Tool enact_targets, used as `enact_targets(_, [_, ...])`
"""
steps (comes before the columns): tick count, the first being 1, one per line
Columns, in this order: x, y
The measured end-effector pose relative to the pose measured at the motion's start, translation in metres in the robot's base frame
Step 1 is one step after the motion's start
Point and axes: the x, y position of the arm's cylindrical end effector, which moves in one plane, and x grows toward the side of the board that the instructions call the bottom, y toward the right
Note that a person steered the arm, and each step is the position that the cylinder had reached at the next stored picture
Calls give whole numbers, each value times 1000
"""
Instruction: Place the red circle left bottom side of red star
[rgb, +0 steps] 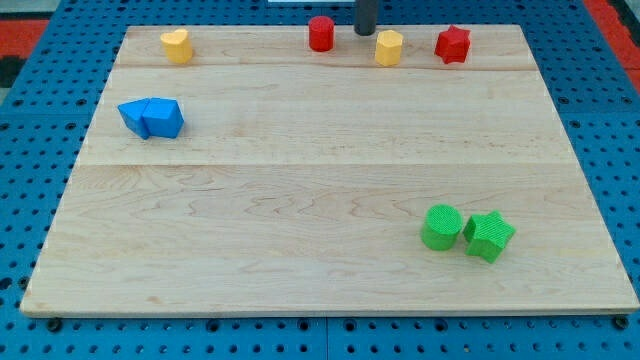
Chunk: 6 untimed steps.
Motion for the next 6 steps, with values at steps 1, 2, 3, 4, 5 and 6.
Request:
enact_targets(1, [-11,-27])
enact_targets(2, [-10,-71])
enact_targets(3, [8,-135])
enact_targets(4, [6,-124])
enact_targets(5, [6,-186])
enact_targets(6, [18,-264])
